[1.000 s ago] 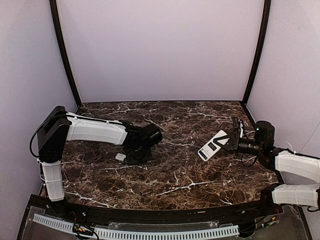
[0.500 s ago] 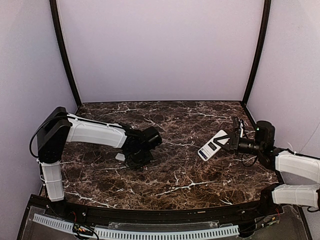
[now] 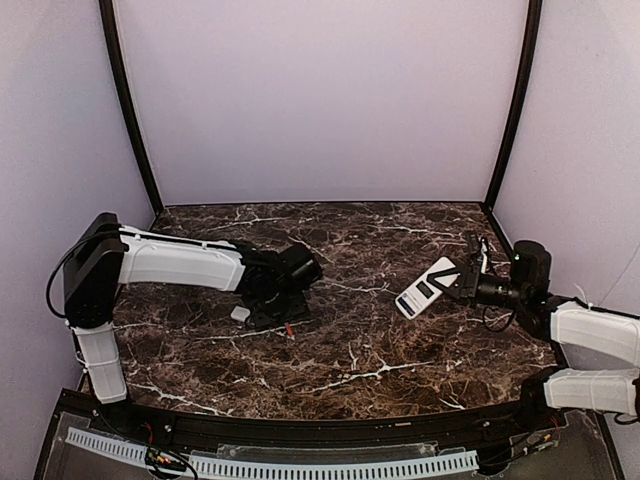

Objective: Load the batteries into the remote control
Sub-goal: Move the battery to the center of the board, then pick up the battery from the center of the board.

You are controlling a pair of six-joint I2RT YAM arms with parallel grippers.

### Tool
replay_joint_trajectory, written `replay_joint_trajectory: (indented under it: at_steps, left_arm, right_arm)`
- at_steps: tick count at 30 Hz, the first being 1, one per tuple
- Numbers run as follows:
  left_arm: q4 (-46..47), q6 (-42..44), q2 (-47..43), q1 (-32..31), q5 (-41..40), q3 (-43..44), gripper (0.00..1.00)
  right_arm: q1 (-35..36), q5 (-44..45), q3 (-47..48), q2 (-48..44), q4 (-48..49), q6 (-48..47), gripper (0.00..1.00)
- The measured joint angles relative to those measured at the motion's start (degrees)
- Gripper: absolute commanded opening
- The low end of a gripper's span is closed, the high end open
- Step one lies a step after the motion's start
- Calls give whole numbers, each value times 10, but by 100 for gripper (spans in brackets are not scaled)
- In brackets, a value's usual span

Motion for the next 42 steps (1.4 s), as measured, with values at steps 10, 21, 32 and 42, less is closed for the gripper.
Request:
replay_joint_trajectory:
  at_steps: [10, 21, 32, 42]
  left_arm:
    - [139, 501, -201, 16, -7, -32, 99]
    - [111, 1026, -202, 26, 72, -104, 91]
    - [-17, 1260, -95, 53, 211, -15, 68]
    - [-92, 1340, 18, 53, 211, 59, 61]
  right_arm:
    - [12, 31, -2, 6, 64, 26, 0]
    - [39, 48, -2, 47, 105, 30, 0]
    - [53, 47, -2, 72, 130, 35, 0]
    - [53, 45, -2, 77, 130, 35, 0]
